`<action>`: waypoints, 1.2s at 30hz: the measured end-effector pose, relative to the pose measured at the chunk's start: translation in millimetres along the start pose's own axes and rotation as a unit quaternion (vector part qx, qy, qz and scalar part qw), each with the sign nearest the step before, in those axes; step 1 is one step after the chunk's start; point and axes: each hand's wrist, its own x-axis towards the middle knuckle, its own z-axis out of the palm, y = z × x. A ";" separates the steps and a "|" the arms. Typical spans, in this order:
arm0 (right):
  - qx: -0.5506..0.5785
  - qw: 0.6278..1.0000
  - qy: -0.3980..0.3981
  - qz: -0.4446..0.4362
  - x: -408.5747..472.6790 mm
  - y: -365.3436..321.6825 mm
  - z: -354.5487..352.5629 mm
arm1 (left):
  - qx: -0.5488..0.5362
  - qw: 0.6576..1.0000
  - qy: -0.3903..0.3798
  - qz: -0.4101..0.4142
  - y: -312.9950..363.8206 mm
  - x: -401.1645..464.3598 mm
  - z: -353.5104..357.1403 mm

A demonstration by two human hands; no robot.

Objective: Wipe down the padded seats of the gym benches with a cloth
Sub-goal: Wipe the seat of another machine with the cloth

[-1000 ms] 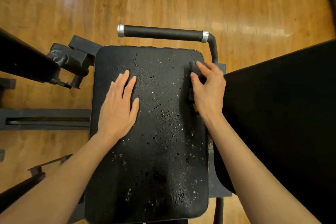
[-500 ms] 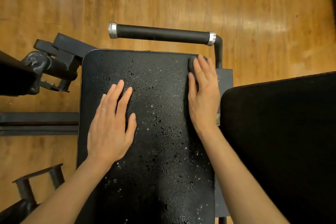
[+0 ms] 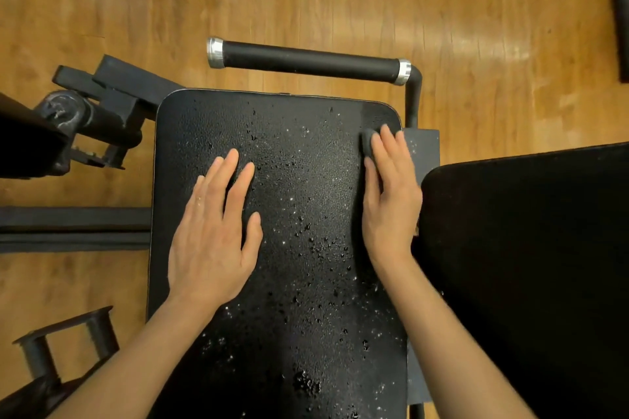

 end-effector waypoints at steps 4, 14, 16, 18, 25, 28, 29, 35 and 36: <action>0.010 0.997 0.062 0.047 67.2 -7.9 32.7 | -0.001 1.000 0.006 0.007 -1.3 1.3 1.9; 0.031 0.998 0.039 0.039 63.1 10.1 17.5 | 0.004 1.000 0.006 0.004 0.3 0.7 2.0; -0.014 0.994 0.088 0.059 52.2 -24.4 35.0 | 0.006 1.000 0.006 0.004 0.5 0.2 2.3; -0.016 0.998 0.044 -0.043 43.1 -54.5 54.0 | 0.006 1.000 0.007 0.004 0.8 -0.1 1.7; 0.025 0.998 0.048 0.041 44.8 -4.8 19.1 | 0.006 1.000 0.007 0.004 -0.2 0.3 2.4; 0.001 0.998 0.055 -0.002 31.5 -57.2 53.5 | 0.010 1.000 0.007 0.004 0.1 -0.1 2.1; 0.001 0.997 0.021 -0.073 27.6 -65.8 62.6 | 0.009 1.000 0.008 0.003 0.2 -0.2 1.4; 0.003 0.999 0.016 -0.048 45.0 -4.2 28.3 | -0.003 1.000 0.013 0.005 -1.0 0.4 2.7; 0.008 0.999 0.052 0.012 43.1 -14.5 31.9 | -0.001 1.000 0.016 0.006 -1.3 0.8 3.2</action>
